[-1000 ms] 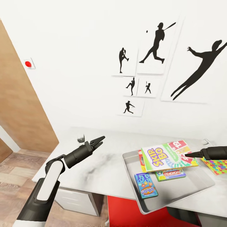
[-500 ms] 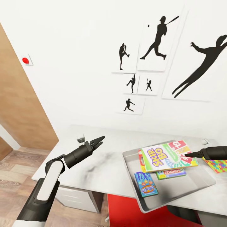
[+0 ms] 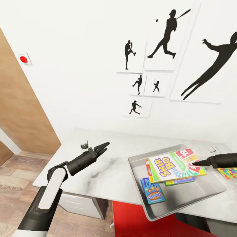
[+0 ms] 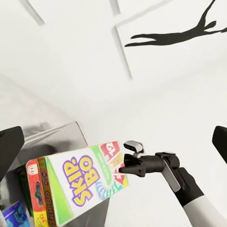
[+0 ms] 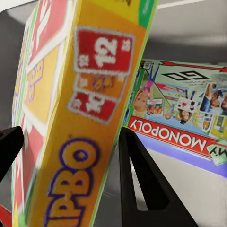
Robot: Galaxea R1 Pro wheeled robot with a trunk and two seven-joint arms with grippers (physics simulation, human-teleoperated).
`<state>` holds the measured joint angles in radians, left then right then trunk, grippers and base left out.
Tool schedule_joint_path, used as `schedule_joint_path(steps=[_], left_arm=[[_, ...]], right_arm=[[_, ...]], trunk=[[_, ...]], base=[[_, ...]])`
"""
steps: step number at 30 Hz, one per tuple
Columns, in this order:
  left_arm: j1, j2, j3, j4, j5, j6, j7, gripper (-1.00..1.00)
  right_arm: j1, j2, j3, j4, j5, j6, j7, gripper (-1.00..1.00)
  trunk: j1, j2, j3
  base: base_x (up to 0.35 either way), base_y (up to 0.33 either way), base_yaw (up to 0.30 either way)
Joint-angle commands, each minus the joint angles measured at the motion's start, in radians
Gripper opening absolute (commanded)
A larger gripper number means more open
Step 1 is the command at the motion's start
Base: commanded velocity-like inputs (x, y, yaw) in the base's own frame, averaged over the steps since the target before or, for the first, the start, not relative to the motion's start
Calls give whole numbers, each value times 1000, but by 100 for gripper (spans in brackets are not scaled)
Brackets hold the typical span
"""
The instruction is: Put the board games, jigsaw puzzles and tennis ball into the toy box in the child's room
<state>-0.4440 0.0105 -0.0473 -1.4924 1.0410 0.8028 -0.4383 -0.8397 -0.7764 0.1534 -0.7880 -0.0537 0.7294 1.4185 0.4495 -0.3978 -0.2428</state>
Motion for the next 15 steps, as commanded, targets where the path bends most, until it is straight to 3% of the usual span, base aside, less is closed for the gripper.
schedule_joint_path(steps=[1,15], left_arm=[[-1,1,0,0,3,4,0,100],[-1,2,0,0,3,4,0,100]], right_arm=[[-2,1,5,-1,-2,15,0,-100],[-2,10,4,-11,16,15,-12,-100]], trunk=[[1,-2,-4],[1,-2,-26]], base=[[0,0,0],[0,0,0]])
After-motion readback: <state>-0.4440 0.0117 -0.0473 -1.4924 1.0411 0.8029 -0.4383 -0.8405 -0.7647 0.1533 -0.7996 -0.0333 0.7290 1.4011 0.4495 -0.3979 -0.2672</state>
